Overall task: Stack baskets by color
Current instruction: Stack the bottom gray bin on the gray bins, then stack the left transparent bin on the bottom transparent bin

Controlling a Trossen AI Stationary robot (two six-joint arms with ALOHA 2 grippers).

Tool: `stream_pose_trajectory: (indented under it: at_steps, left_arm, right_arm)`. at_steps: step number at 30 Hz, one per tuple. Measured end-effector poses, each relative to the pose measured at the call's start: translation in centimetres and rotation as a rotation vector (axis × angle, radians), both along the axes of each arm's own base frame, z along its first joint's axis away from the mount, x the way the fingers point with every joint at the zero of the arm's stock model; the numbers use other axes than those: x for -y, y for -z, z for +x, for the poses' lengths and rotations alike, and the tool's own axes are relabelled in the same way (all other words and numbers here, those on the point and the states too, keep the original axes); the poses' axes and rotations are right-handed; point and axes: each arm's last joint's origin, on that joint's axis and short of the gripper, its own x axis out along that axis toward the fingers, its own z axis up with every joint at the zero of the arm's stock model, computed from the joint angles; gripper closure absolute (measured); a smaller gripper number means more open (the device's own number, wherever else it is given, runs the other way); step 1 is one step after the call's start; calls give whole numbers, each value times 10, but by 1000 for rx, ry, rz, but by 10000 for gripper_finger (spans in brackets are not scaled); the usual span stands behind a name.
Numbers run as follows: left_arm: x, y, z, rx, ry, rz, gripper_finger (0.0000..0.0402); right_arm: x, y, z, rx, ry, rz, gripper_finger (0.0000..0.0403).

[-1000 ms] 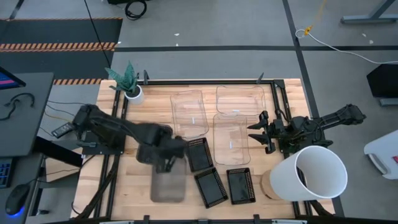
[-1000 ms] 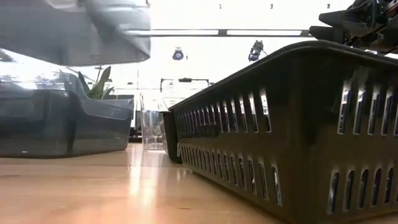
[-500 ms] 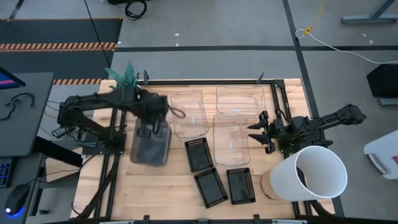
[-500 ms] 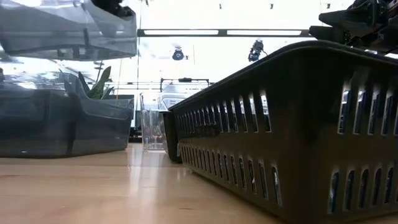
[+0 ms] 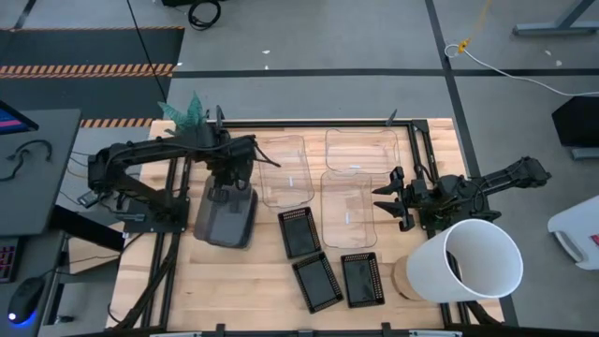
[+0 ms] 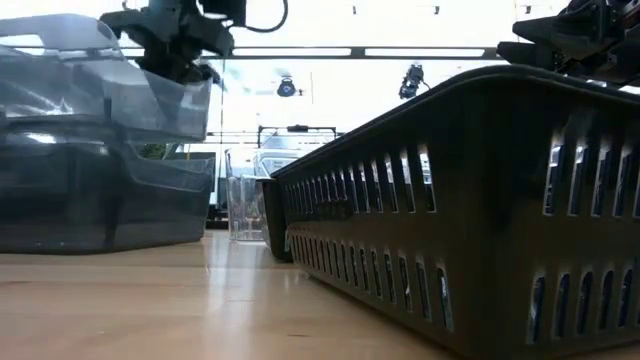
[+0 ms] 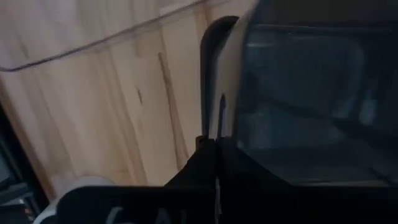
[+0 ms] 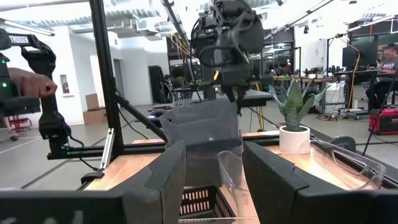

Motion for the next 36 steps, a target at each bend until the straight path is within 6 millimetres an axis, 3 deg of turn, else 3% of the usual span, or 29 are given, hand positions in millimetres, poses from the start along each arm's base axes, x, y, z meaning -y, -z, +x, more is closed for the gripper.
stream_pose_trajectory:
  at_steps: [10,16,22,25,29,33,36]
  left_arm:
    - [2,31,2,7,-34,-68,387]
    - [1,43,0,-16,-65,-36,292]
    - [-1,32,3,3,-126,33,194]
    - [0,14,10,86,-196,65,173]
    - [5,-6,29,302,-306,59,174]
    - [11,-8,50,546,-447,7,191]
    - [20,-4,61,666,-436,-24,205]
  right_arm:
    - [0,0,0,0,0,0,238]
    - [0,0,0,0,0,0,238]
    - [0,0,0,0,0,0,238]
    - [0,0,0,0,0,0,238]
    - [0,0,0,0,0,0,238]
    - [0,0,0,0,0,0,238]
    - [0,0,0,1,0,0,238]
